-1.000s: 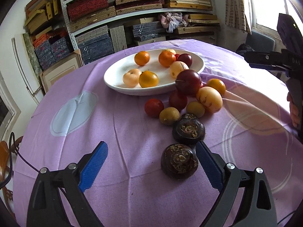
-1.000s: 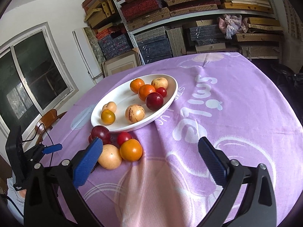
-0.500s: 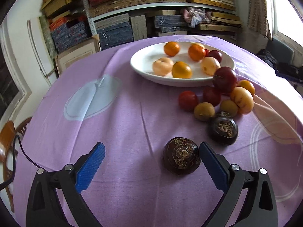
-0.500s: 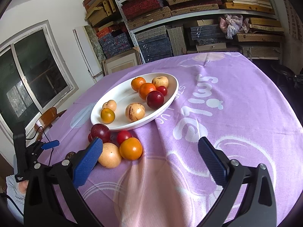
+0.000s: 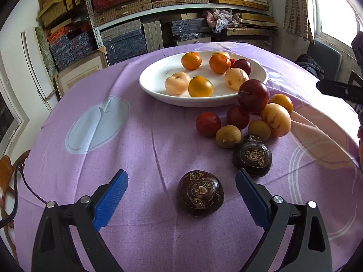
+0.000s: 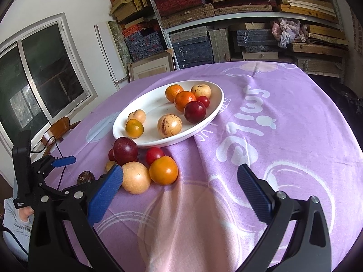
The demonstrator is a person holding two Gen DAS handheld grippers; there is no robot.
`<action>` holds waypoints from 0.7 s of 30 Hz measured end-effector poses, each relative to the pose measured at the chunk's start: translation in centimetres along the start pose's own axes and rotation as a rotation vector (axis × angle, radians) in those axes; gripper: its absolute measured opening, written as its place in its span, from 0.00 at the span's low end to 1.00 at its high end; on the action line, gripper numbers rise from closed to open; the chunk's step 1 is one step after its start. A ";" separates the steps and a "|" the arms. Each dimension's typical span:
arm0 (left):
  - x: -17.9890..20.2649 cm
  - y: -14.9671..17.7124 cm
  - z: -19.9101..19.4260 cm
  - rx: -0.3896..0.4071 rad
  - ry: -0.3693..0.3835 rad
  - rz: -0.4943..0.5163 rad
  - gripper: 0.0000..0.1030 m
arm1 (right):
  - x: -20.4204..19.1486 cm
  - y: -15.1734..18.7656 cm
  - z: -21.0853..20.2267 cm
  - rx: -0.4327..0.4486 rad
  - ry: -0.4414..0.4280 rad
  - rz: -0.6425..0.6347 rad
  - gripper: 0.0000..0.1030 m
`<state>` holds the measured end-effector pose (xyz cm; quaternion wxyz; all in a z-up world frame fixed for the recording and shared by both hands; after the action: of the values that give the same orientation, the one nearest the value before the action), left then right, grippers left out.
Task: Organize fruits
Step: 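Close the left tool around a dark brown round fruit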
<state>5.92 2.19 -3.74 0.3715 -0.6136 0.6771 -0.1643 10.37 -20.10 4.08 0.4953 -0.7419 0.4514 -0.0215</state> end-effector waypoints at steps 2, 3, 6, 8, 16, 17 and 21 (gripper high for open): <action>0.1 -0.1 0.2 -0.002 -0.004 0.006 0.89 | -0.4 0.2 0.3 -0.017 0.014 -0.034 0.96; 0.2 0.0 0.2 -0.003 -0.001 0.012 0.82 | -0.6 0.3 0.5 -0.024 0.018 -0.048 0.96; 0.8 0.0 0.2 -0.006 0.015 0.036 0.61 | -1.1 0.7 1.0 -0.045 0.023 -0.076 0.96; 1.0 0.0 0.1 0.000 0.023 0.044 0.61 | -1.0 0.8 1.1 -0.051 0.022 -0.079 0.96; 2.2 0.4 -0.3 0.009 0.064 0.088 0.42 | -1.0 0.9 1.4 -0.070 0.021 -0.095 0.96; 2.2 0.4 -0.3 0.006 0.074 0.086 0.42 | -1.0 1.0 1.5 -0.074 0.023 -0.099 0.96; 2.1 1.0 -0.4 -0.006 0.086 0.085 0.41 | -1.0 1.1 1.6 -0.079 0.024 -0.103 0.96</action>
<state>4.97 0.30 -4.77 0.3467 -0.5780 0.7183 -0.1726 9.82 -18.31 2.84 0.4582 -0.7828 0.4192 -0.0381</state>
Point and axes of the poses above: each gripper's, at about its wrist camera, not at the fingertips, and z roughly the way its jaws point, x to its right, y to its underside, the point moved 8 cm from there along z, roughly the way its jaws point, and after that the axes turned 13 degrees about -y, right-handed, at the moved point
